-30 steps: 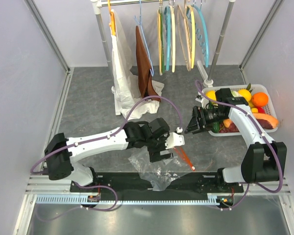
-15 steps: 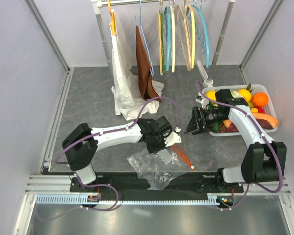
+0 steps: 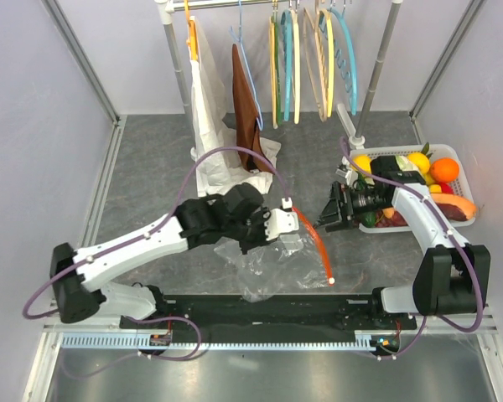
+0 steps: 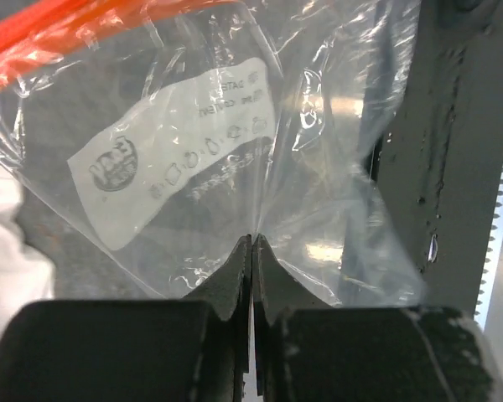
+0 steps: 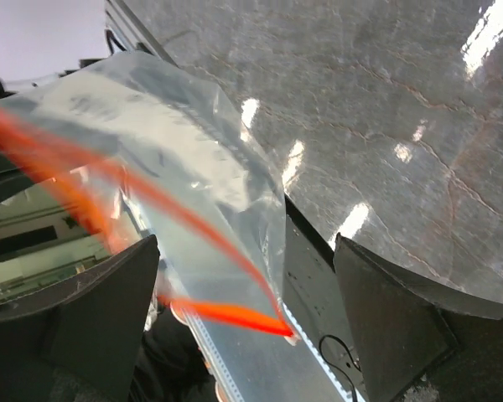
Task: Place the food in the zip-top bag and seal the zipper
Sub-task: Pick up the zipper food storage bag at the center of the board, then open the zipper of the food storage bag.
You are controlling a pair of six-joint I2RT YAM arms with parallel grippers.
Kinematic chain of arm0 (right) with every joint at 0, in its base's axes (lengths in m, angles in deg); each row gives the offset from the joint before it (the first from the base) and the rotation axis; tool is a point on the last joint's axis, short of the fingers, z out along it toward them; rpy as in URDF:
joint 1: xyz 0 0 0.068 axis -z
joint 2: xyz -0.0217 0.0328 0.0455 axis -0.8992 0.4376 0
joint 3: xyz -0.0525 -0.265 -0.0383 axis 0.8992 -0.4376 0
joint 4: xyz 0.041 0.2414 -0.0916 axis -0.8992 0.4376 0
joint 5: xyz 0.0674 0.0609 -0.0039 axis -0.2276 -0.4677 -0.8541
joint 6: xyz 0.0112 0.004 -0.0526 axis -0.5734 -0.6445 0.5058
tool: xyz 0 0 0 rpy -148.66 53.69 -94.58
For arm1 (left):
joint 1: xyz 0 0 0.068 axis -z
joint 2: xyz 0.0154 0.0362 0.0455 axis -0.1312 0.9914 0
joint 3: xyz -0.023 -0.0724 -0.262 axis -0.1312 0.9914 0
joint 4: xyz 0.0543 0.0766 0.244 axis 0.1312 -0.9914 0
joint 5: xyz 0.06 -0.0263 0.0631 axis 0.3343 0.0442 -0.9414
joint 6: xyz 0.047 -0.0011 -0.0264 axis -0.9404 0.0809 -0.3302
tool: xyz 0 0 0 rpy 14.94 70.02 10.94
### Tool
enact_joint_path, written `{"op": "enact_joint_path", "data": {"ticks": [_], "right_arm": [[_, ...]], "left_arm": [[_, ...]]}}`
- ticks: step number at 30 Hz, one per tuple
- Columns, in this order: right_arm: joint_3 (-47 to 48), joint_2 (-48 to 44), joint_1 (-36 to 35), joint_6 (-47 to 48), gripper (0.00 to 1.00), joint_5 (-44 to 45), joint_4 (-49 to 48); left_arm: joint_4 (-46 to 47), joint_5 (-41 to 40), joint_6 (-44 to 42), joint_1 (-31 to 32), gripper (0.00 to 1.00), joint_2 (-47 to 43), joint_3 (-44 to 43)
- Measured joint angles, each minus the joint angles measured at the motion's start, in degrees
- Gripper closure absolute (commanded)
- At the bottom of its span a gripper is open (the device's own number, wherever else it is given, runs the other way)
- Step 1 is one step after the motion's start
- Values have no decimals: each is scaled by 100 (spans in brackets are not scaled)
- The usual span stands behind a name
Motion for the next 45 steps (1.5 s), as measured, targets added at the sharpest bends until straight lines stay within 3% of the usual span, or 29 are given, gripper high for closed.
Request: {"op": "enact_joint_path", "data": {"ticks": [7, 20, 29, 45], "right_arm": [[0, 164, 188, 0, 10, -706, -90], [-48, 704, 186, 1294, 44, -920, 396], [-48, 1202, 103, 2332, 43, -1038, 1084], [164, 1207, -417, 2673, 42, -1222, 1279]], "left_arm": [[125, 85, -289, 11, 98, -782, 431], [260, 85, -459, 13, 98, -859, 723], [297, 81, -468, 13, 98, -986, 791], [345, 81, -466, 13, 98, -990, 802]]}}
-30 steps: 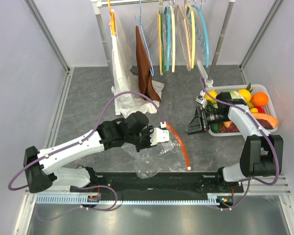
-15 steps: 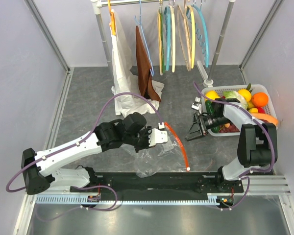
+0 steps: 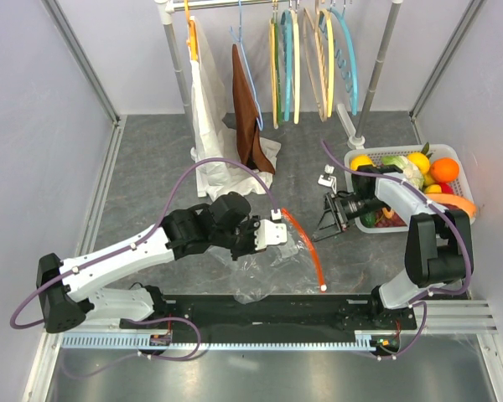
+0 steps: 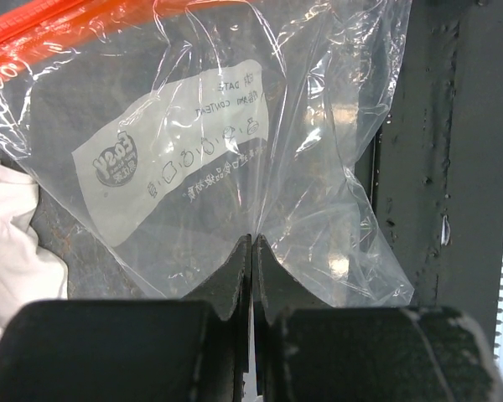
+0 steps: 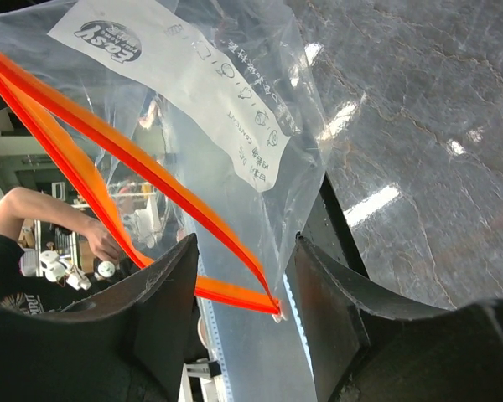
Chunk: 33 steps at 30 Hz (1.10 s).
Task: Place the food in the zip-top bag and seal the zipper
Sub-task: Open the zipper of the food storage bag.
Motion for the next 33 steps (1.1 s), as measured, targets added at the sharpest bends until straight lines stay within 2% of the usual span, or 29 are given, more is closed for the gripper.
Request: {"op": "enact_joint_path", "data": {"ticks": [8, 11, 17, 20, 21, 25, 26, 27, 28, 29, 33], "right_arm": [[31, 11, -273, 0, 44, -2, -28], [31, 11, -326, -37, 50, -4, -81], [11, -83, -437, -857, 67, 4, -852], [-68, -365, -551, -1456, 85, 48, -1473], [-98, -509, -590, -1646, 100, 85, -1648], [-109, -1054, -675, -2159, 100, 243, -2135], [-103, -1167, -675, -2234, 100, 291, -2208], [-83, -1266, -675, -2293, 100, 356, -2271], [-52, -1316, -675, -2310, 100, 393, -2291], [7, -1366, -675, -2343, 100, 490, -2321], [424, -1449, -675, -2194, 100, 787, -2275]], "left_arm": [[125, 0, 0, -2, 98, 13, 13], [151, 0, 2, -17, 98, 48, 13], [275, -11, 63, -42, 98, 186, 13], [341, -94, 149, -44, 98, 328, 11], [363, -131, 177, -44, 98, 382, 11], [417, -170, 256, -44, 98, 420, 11], [426, -173, 256, -44, 96, 404, 11], [442, -179, 256, -44, 84, 361, 13], [459, -179, 254, -44, 77, 293, 22], [487, -192, 243, -44, 60, 195, 55], [503, -374, 146, -44, 33, -354, 114]]}}
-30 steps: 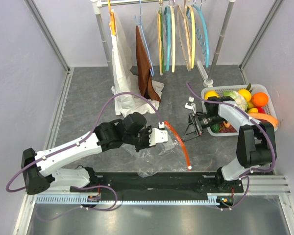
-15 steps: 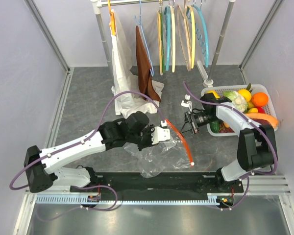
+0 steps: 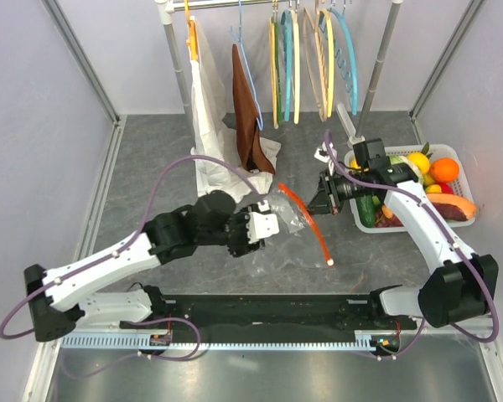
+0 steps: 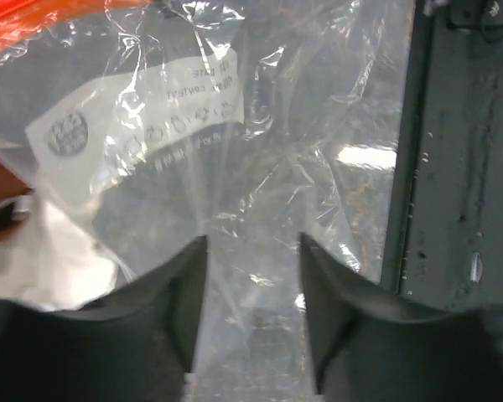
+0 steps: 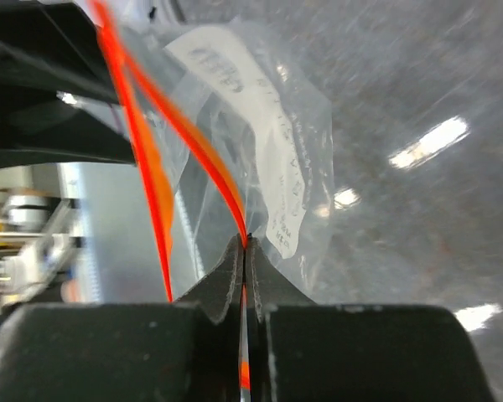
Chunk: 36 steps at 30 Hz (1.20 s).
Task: Place the food in the zip-top bag and seal the zipper
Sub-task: Open the zipper of the food storage bag.
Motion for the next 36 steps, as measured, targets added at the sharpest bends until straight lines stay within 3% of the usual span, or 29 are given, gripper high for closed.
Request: {"op": "enact_joint_path", "data": {"ticks": [3, 13, 17, 24, 36], "right_arm": [[525, -42, 0, 389, 100, 278, 181], [1687, -348, -463, 1985, 100, 1552, 927], [1805, -367, -894, 2026, 100, 2000, 1003], [1753, 92, -1029, 1005, 100, 2059, 979], [970, 162, -1049, -1611, 100, 1858, 251]], "left_arm": [[4, -212, 22, 0, 28, -468, -7], [-256, -778, 546, -90, 32, -931, -1067], [-245, -208, -35, -90, 32, -1137, -1086], [-79, 490, -2236, 533, 38, -1246, -863], [-369, 555, -3923, 1130, 31, 15, -984]]}}
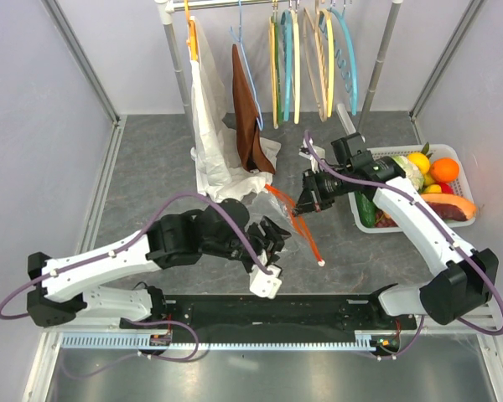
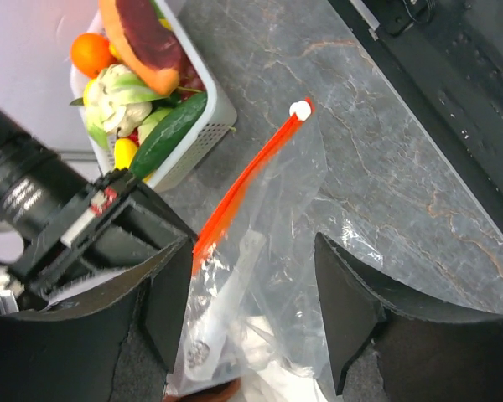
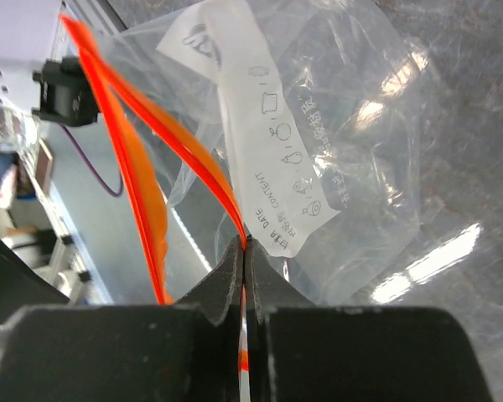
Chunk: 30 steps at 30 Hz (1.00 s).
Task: Place the food in the zip-top bag and seal the zipper
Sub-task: Open the zipper of the food storage bag.
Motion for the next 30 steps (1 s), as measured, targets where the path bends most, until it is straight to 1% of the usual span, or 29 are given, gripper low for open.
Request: {"op": "enact_joint_path", "data": {"ticks": [1, 7, 10, 11, 13, 18, 23, 26, 29, 30], "right_arm": [[-11, 2, -17, -160, 100, 55, -4], [-20, 0, -302, -623, 100, 295, -70], [-20, 0, -400, -739, 100, 319, -87], [-20, 0, -411, -767, 100, 319, -87], [-20, 0, -424, -848, 100, 315, -103], [-20, 0, -424, -1016, 100, 267, -131], [-20, 0, -485, -1117, 100, 232, -184], [-20, -2, -516, -1156, 100, 223, -216], [-20, -13, -542, -1182, 100, 201, -238], [-20, -22, -546, -1193, 100, 186, -243]], "left_arm": [[-55, 4, -59, 20, 29, 103, -74], [-295, -22, -317, 50, 26, 566, -481], [-428, -44, -385, 50, 29, 765, -651], [-490, -52, -407, 50, 32, 831, -702], [-590, -101, -457, 50, 35, 949, -763], [-802, -284, -608, 52, 35, 1141, -793], [-909, -494, -688, 66, 31, 1331, -793], [-920, -608, -704, 66, 32, 1460, -804], [-920, -708, -708, 66, 44, 1578, -820], [-920, -763, -713, 66, 50, 1606, -820]]}}
